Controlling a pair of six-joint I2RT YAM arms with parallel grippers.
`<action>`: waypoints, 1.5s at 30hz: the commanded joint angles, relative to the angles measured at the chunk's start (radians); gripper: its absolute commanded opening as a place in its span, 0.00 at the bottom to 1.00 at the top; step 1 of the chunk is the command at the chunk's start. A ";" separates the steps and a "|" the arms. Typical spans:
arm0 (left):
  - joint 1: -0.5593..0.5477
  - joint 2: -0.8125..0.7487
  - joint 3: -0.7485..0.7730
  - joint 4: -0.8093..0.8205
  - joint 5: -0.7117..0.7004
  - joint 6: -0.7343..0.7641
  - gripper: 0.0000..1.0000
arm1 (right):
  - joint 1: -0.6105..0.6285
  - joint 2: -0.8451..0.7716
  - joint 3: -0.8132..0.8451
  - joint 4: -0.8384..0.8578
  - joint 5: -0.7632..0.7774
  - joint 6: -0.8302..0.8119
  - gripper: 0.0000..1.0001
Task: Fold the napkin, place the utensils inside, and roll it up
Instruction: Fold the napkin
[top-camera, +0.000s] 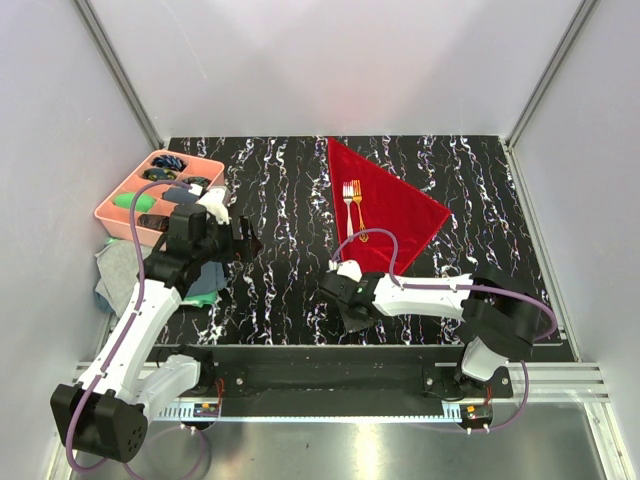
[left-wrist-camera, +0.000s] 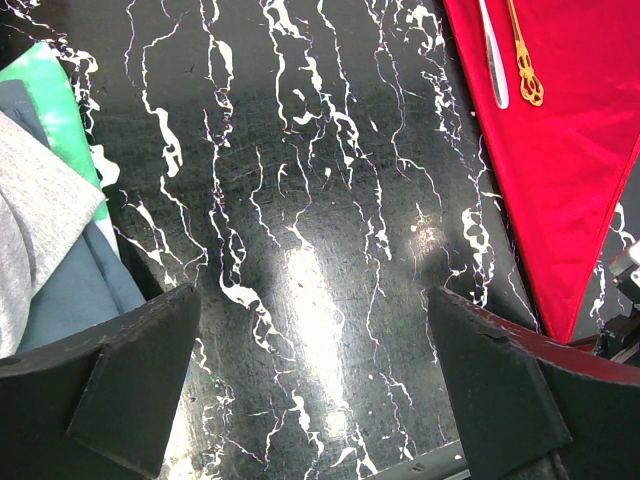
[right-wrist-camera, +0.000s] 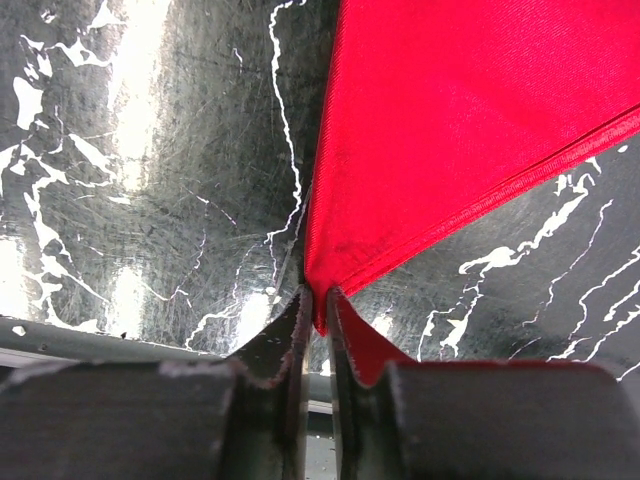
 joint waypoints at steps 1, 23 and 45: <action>-0.001 -0.005 0.009 0.035 0.022 -0.009 0.99 | 0.013 0.008 -0.019 0.003 -0.024 0.017 0.13; -0.004 -0.011 0.010 0.034 0.026 -0.006 0.99 | -0.182 0.026 0.314 -0.187 0.098 -0.268 0.00; -0.004 0.108 0.021 0.034 0.019 0.002 0.99 | -0.487 0.638 1.144 -0.183 0.166 -0.672 0.00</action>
